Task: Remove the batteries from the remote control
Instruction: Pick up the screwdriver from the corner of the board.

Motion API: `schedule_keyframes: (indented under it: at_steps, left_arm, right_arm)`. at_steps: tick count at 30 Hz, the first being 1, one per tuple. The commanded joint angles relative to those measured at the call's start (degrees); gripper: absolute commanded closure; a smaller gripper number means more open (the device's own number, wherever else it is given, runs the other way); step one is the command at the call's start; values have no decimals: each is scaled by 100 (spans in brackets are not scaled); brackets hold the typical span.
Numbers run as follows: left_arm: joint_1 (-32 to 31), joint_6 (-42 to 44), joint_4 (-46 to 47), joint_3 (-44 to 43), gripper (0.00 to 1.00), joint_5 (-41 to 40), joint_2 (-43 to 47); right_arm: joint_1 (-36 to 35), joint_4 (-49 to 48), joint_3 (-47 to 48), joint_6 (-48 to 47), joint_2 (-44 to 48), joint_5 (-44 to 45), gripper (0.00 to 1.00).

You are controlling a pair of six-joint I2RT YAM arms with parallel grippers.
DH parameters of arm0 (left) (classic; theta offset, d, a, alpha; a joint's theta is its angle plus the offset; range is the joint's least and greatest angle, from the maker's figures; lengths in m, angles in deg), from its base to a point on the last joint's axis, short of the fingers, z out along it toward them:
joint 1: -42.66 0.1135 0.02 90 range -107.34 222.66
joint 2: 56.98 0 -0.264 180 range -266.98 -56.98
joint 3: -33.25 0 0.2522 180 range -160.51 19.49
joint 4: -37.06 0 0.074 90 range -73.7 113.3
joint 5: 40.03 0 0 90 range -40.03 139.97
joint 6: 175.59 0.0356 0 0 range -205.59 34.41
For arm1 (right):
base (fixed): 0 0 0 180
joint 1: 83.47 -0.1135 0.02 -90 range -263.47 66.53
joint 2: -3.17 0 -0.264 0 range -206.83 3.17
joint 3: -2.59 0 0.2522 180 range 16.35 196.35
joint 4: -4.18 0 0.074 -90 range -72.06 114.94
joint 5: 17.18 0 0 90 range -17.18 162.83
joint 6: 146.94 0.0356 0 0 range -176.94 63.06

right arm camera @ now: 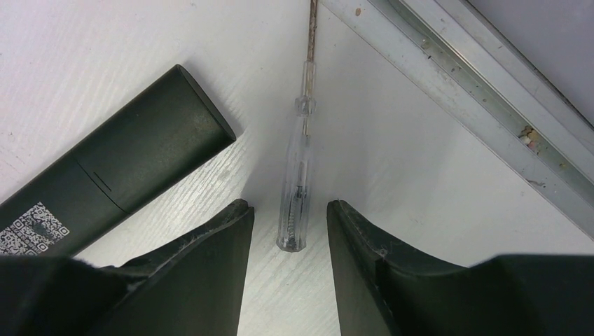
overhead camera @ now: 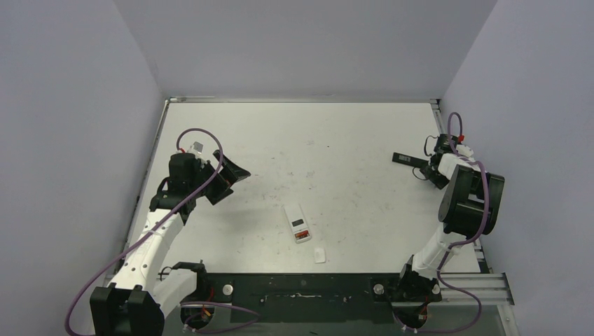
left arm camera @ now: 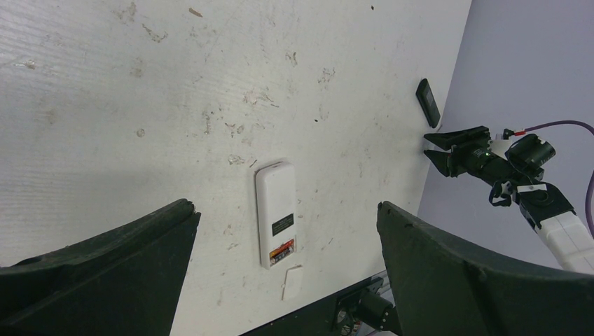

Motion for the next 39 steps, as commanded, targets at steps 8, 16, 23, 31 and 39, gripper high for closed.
schedule_keyframes:
  at_steps: [8, 16, 23, 31, 39]
  left_arm:
    - [46, 54, 226, -148, 0, 140, 66]
    - [46, 36, 252, -126, 0, 158, 70]
    - [46, 26, 297, -97, 0, 188, 45]
    - [45, 103, 605, 35, 0, 265, 168]
    - [38, -75, 997, 179, 0, 519, 114]
  right_arm:
    - [35, -304, -102, 31, -254, 36, 58]
    - [35, -270, -159, 34, -162, 31, 70]
    - [27, -228, -431, 68, 422, 32, 91]
    - [-382, -272, -1189, 154, 1567, 345, 95]
    - [-1573, -492, -1935, -42, 3257, -188, 94]
